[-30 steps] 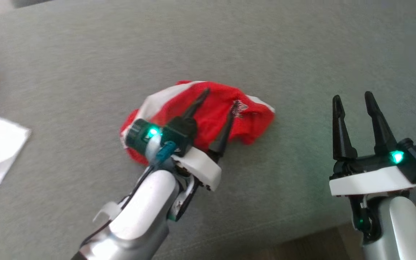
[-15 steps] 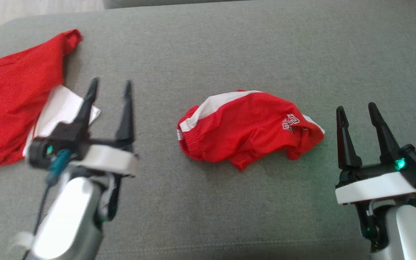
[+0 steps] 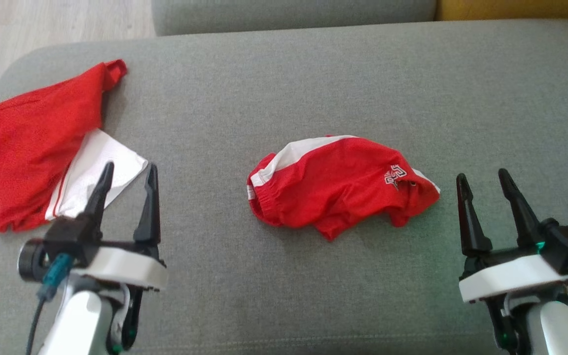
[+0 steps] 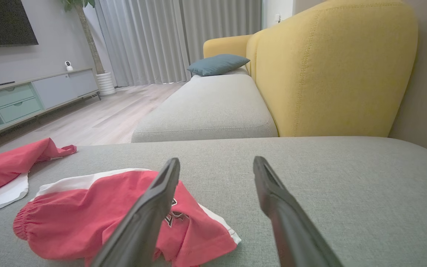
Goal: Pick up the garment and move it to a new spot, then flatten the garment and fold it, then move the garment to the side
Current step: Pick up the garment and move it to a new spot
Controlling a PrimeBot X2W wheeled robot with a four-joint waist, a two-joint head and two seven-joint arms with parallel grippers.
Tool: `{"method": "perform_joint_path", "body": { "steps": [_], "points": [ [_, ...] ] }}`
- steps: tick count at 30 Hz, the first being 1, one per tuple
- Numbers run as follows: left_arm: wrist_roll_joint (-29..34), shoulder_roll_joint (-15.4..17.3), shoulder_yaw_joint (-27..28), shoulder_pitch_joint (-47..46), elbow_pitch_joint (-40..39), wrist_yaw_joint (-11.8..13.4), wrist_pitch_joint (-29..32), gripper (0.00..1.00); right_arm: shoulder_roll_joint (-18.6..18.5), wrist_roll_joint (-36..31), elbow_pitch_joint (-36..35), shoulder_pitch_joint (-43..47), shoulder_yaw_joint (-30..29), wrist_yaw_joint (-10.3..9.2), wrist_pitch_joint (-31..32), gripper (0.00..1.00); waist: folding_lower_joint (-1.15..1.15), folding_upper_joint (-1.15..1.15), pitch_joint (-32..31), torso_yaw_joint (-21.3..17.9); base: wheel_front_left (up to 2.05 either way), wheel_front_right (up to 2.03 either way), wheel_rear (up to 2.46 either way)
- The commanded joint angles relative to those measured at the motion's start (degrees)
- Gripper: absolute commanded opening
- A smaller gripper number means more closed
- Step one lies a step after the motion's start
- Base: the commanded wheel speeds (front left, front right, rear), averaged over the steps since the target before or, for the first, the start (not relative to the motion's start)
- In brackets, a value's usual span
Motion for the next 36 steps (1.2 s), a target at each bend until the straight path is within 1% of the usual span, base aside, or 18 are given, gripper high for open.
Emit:
{"method": "perform_joint_path", "body": {
  "steps": [1,3,9,36],
  "points": [
    [0.85,0.58,2.62,-1.35,-2.19,-0.49,-0.30,1.00,-0.64,-0.32,-1.99,-0.67,1.09,0.43,0.28,1.00,0.00,0.00,-0.43,-0.14,0.00,0.00,0.00],
    [1.46,0.11,2.92,0.18,-1.88,-1.20,-0.30,1.00,-0.59,-0.40,-2.22,0.10,1.09,0.43,0.66,1.00,0.00,0.00,-1.04,-0.26,0.00,0.00,0.00],
    [2.88,-0.37,3.10,1.63,-1.15,-1.97,-0.30,1.00,-0.46,-0.36,-2.69,1.17,1.14,0.43,1.16,1.00,0.00,0.00,-1.87,-0.20,0.00,0.00,0.00],
    [4.87,-2.30,5.50,2.48,-0.17,-3.41,-0.30,1.00,-0.01,-0.40,-2.93,1.39,0.89,0.43,1.44,1.00,0.00,0.00,-1.67,0.15,0.00,0.00,0.00]
  ]
}}
